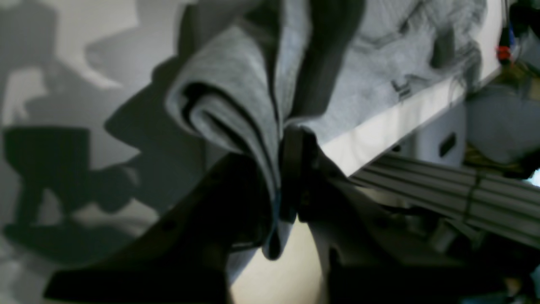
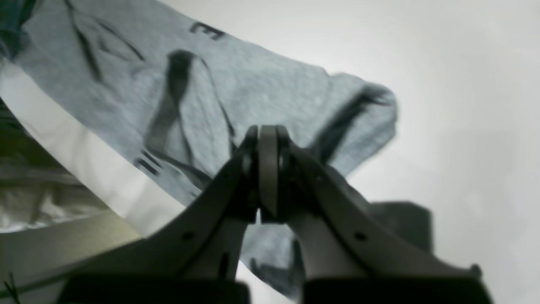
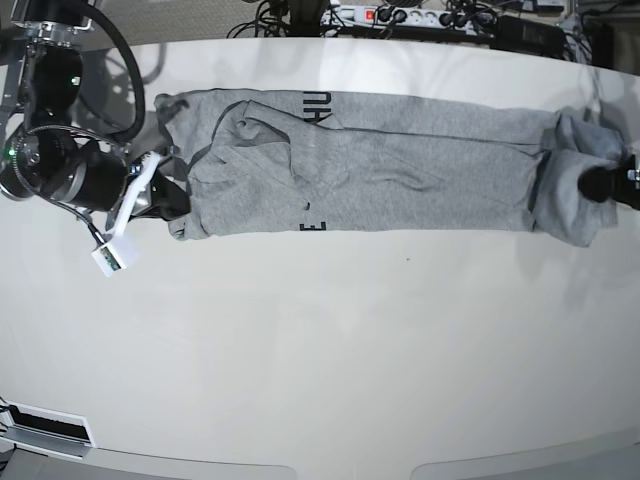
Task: Layout the t-shirt on the table in an organized manner, then fold the t-shirt properly
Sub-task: 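Fold the strip end with the left gripper toward the right gripper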
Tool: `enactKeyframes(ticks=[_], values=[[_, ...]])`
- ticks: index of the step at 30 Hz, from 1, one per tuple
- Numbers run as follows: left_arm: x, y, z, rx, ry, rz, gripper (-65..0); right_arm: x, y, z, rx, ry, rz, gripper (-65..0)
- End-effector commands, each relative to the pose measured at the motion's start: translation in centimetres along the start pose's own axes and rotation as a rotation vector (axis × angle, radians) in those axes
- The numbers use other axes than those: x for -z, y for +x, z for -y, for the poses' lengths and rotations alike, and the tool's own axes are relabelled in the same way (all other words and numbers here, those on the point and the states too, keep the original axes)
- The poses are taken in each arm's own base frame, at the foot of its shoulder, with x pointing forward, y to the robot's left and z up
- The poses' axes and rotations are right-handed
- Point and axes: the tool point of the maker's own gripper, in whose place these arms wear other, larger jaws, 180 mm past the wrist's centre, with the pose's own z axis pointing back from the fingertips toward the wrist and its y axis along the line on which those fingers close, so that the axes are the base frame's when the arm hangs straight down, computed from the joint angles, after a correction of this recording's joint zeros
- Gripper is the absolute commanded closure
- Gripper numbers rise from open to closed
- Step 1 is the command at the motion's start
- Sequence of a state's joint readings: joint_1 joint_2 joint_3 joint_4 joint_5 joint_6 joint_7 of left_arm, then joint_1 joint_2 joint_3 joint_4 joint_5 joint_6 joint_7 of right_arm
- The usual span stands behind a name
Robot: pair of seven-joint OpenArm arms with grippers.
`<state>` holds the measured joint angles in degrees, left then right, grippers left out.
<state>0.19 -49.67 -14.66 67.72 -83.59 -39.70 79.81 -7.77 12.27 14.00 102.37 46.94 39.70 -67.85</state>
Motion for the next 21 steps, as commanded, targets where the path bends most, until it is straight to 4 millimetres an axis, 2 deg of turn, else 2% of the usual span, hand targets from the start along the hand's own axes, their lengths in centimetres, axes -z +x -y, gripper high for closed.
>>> enactKeyframes(ticks=[1, 5, 9, 12, 17, 21], values=[[-0.8, 1.2, 0.8, 0.054, -0.002, 0.018, 0.0, -0.4, 1.5, 0.0, -0.023, 0.0, 0.049, 0.0], [0.8, 1.2, 4.2, 0.154, -0.063, 0.011, 0.0, 0.0, 1.3, -0.2, -0.019, -0.008, 0.043, 0.0], [2.1, 3.2, 6.9, 0.208, -0.122, 0.107, 0.0, 0.1, 1.3, -0.2, -0.017, -0.008, 0.042, 0.0], [3.0, 4.5, 8.1, 0.192, -0.167, 0.206, 0.0, 0.1, 1.3, -0.2, -0.017, -0.008, 0.042, 0.0], [5.4, 4.5, 10.0, 0.152, -0.249, 0.257, 0.0, 0.1, 1.3, -0.2, -0.017, -0.007, 0.044, 0.0], [6.3, 4.5, 10.9, 0.135, -0.283, 0.28, 0.0, 0.1, 1.2, -0.2, -0.016, -0.007, 0.04, 0.0]])
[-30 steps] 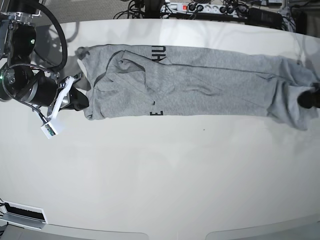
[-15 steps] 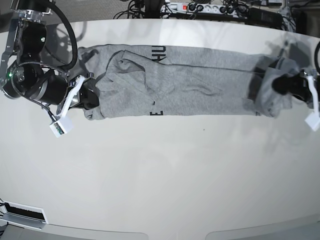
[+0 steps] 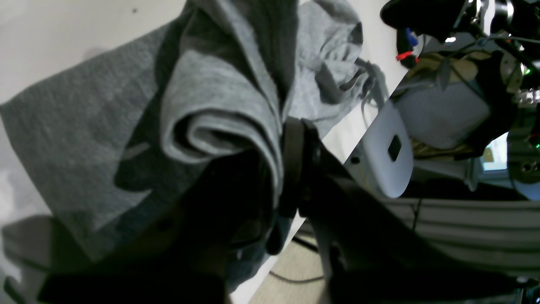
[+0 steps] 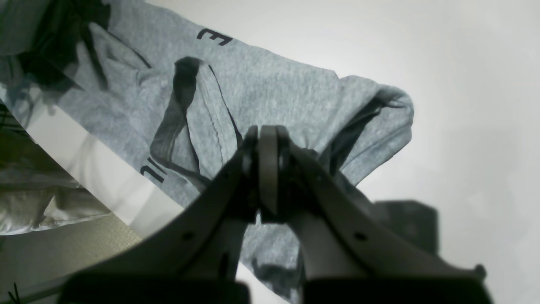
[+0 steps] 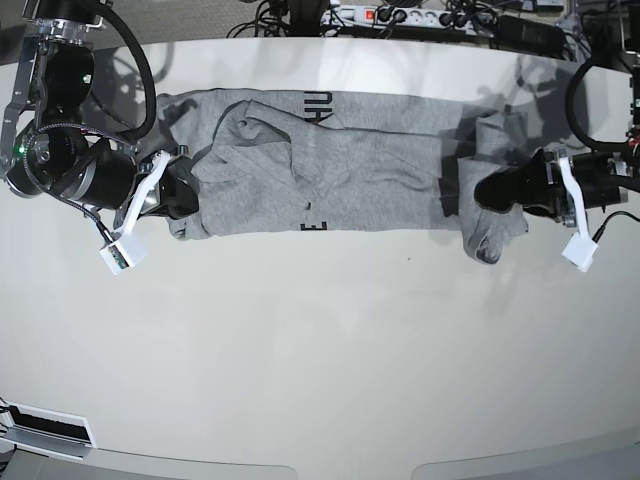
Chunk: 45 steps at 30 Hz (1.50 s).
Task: Layout the t-shirt on the table in an organized manner, then fold the t-shirt properly
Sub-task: 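Fold the strip end with the left gripper toward the right gripper, then fold the other strip end with the right gripper toward the middle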
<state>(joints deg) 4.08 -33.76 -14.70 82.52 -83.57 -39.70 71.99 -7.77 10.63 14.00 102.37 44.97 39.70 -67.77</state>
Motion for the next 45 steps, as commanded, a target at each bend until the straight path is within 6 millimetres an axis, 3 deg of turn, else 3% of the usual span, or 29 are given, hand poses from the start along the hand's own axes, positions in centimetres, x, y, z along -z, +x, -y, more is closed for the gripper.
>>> enactKeyframes(ticks=[1, 11, 15, 17, 20, 22, 23, 25, 26, 31, 36, 37, 40, 41, 42, 45], values=[[-0.5, 1.6, 0.4, 0.03, -0.008, 0.044, 0.0, -0.5, 1.3, 0.1, -0.022, 0.0, 0.041, 0.0], [0.5, 1.7, 0.9, 0.014, -0.037, 0.079, -1.3, -0.5, 1.2, 0.1, -0.023, 0.001, 0.038, 0.0], [0.5, 1.7, 0.9, 0.014, -0.037, 0.078, -29.7, -0.5, 1.3, 0.1, -0.023, 0.0, 0.039, 0.0], [0.5, 1.7, 0.9, 0.014, -0.037, 0.078, -34.3, -0.5, 1.3, 0.1, -0.023, 0.0, 0.039, 0.0], [0.5, 2.0, 0.9, 0.019, -0.036, 0.084, -34.1, -0.5, 1.7, 0.0, -0.023, 0.006, 0.053, 0.0], [0.5, 2.3, 0.9, 0.021, -0.036, 0.095, -29.2, -0.5, 2.1, 0.1, -0.026, 0.004, 0.067, 0.0], [0.4, 2.5, 0.9, 0.021, -0.036, 0.108, -22.3, -0.6, 2.3, 0.1, -0.029, 0.002, 0.074, 0.0], [0.4, 2.8, 0.7, 0.024, -0.025, 0.122, -2.5, -1.0, 2.9, 0.7, -0.027, -0.016, 0.091, 0.0], [0.4, 2.7, 0.4, 0.03, -0.008, 0.116, 0.0, -1.4, 3.2, 1.3, -0.022, -0.032, 0.105, 0.0], [0.2, 2.2, -1.2, 0.068, 0.084, 0.084, 0.0, -5.4, 4.1, 5.1, 0.039, -0.166, 0.197, 0.0], [-0.6, 2.4, -2.0, 0.09, 0.125, 0.074, 0.0, -8.0, 0.5, 8.0, 0.176, -0.273, 0.182, 0.0], [-0.7, 2.6, -2.0, 0.093, 0.127, 0.079, 0.0, -7.9, -0.6, 8.3, 0.208, -0.276, 0.163, -2.7], [-0.9, 3.1, -2.1, 0.105, 0.133, 0.083, 0.0, -6.8, -3.1, 9.1, 0.325, -0.269, 0.135, -36.3], [-0.9, 3.3, -2.1, 0.108, 0.133, 0.084, 0.0, -6.4, -3.9, 9.6, 0.375, -0.27, 0.139, -44.3], [-1.0, 3.4, -2.1, 0.111, 0.134, 0.084, 0.0, -6.0, -4.6, 10.0, 0.419, -0.269, 0.144, -48.4], [-1.3, 3.3, -2.3, 0.114, 0.143, 0.074, 0.0, -4.5, -7.0, 10.4, 0.53, -0.24, 0.127, -49.1]])
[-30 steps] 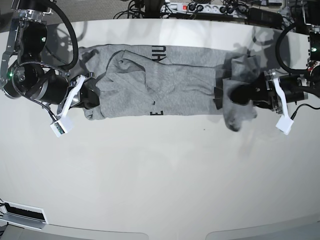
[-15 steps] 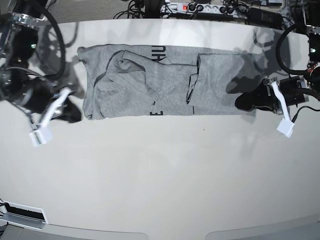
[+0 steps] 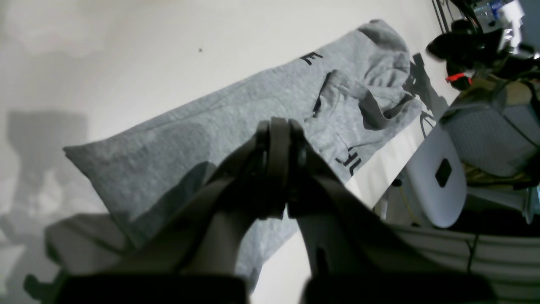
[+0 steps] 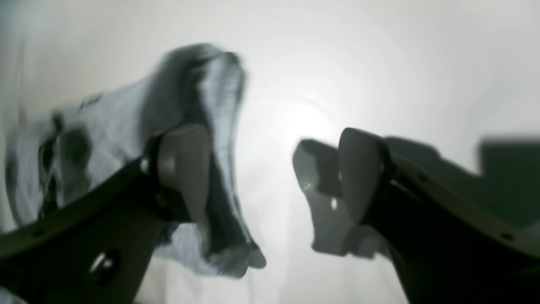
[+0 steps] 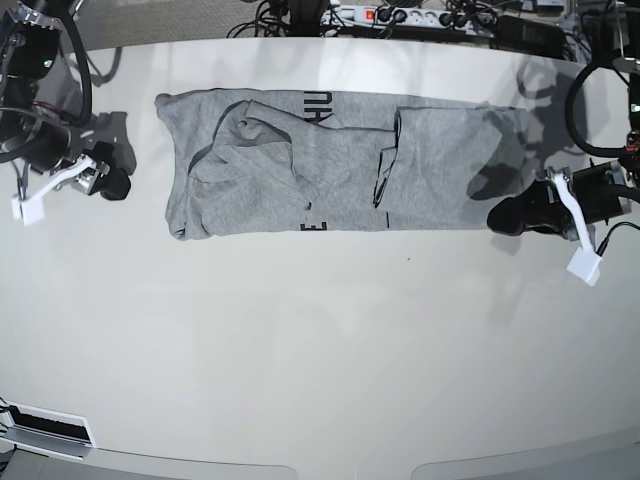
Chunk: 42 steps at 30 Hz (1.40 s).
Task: Layout the t-shirt on the table in an organized manner, then fold the t-shirt properly
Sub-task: 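Fold the other strip end with the right gripper toward the middle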
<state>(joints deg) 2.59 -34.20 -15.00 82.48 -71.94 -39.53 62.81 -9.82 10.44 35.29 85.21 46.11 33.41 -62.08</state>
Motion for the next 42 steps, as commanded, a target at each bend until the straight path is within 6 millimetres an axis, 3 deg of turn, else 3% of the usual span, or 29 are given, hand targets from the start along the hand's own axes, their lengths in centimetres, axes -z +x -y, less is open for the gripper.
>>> enactKeyframes(ticks=[1, 7, 17, 21, 27, 29, 30, 34, 35, 38, 42], values=[[-1.0, 1.7, -0.1, 0.037, 0.004, 0.036, 0.0, 0.0, 1.0, -0.2, 0.009, 0.03, 0.031, -49.1], [-1.7, 2.0, -0.5, 0.053, 0.021, 0.024, 0.0, 2.4, -1.7, -2.1, 0.157, 0.242, -0.052, -49.0], [-1.7, 2.0, -0.5, 0.053, 0.021, 0.025, 0.0, 5.1, -6.0, -8.5, 0.056, 0.438, -0.271, -49.0], [-1.7, 2.0, -0.5, 0.053, 0.022, 0.022, 0.0, 5.8, -6.5, -10.1, 0.022, 0.469, -0.289, -49.0], [-1.7, 1.9, -0.6, 0.056, 0.028, 0.016, 0.0, 6.0, -5.7, -10.1, 0.018, 0.467, -0.264, -48.0], [-1.7, 1.9, -0.6, 0.056, 0.028, 0.018, 0.0, 6.2, -5.4, -10.2, 0.023, 0.468, -0.245, -42.6], [-1.7, 1.9, -0.6, 0.056, 0.028, 0.018, 0.0, 6.2, -5.4, -10.3, 0.024, 0.469, -0.241, -36.7], [-1.7, 1.9, -0.7, 0.057, 0.028, 0.017, 0.0, 7.1, -5.4, -11.0, -0.007, 0.452, -0.257, -4.0], [-1.7, 1.9, -0.7, 0.057, 0.029, 0.016, 0.0, 7.4, -5.4, -11.1, -0.024, 0.444, -0.269, 0.0], [-1.8, 1.8, -0.8, 0.061, 0.036, 0.01, 0.0, 7.4, -4.7, -10.8, -0.082, 0.422, -0.306, 0.0], [-2.5, 1.9, -1.2, 0.073, 0.052, -0.005, 0.0, 5.6, -2.4, -10.0, -0.213, 0.38, -0.314, 0.0]])
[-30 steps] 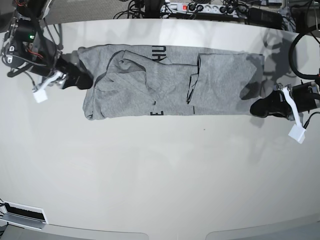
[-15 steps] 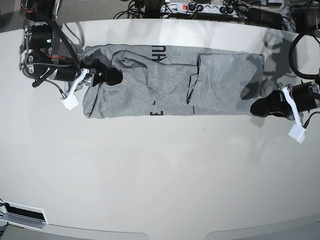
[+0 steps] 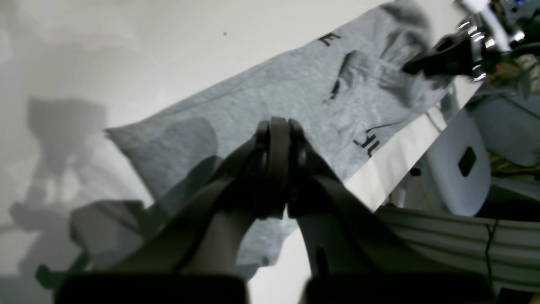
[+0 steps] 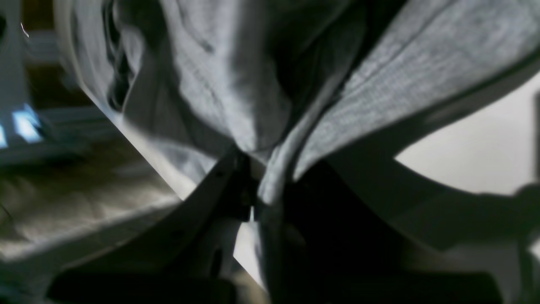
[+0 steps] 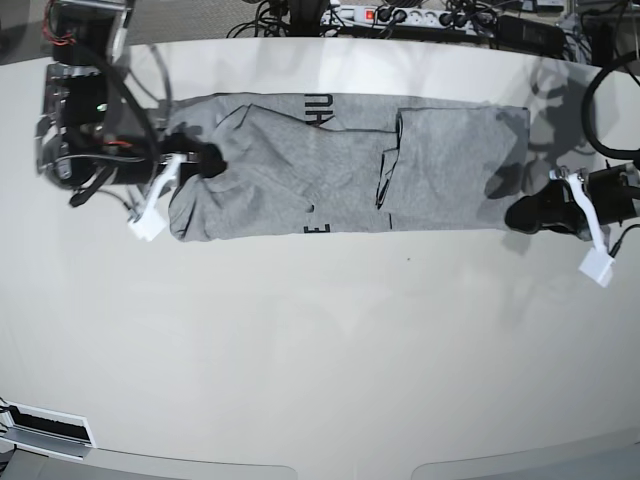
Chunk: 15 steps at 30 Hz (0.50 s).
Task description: Layout the t-shirt on the table in an organized manner, then fold the t-shirt properly
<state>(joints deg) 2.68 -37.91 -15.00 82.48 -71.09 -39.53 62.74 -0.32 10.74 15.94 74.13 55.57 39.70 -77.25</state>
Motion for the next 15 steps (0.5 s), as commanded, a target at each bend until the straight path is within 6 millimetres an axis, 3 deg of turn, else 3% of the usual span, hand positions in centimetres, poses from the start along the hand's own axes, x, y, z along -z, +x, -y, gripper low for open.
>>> enactKeyframes(ticks=[1, 9, 15], values=[[-1.0, 1.9, -0.1, 0.04, 0.005, 0.039, 0.0, -1.8, 2.0, 0.1, -0.066, -0.028, 0.044, 0.0], [-2.1, 1.9, -1.0, 0.064, 0.041, 0.008, 0.0, -8.9, 2.5, 0.3, -0.324, -0.237, 0.004, 0.0], [-2.1, 1.5, -1.3, 0.073, 0.06, -0.013, 0.0, -13.1, 4.8, -2.0, -0.477, -0.355, 0.091, 0.0]])
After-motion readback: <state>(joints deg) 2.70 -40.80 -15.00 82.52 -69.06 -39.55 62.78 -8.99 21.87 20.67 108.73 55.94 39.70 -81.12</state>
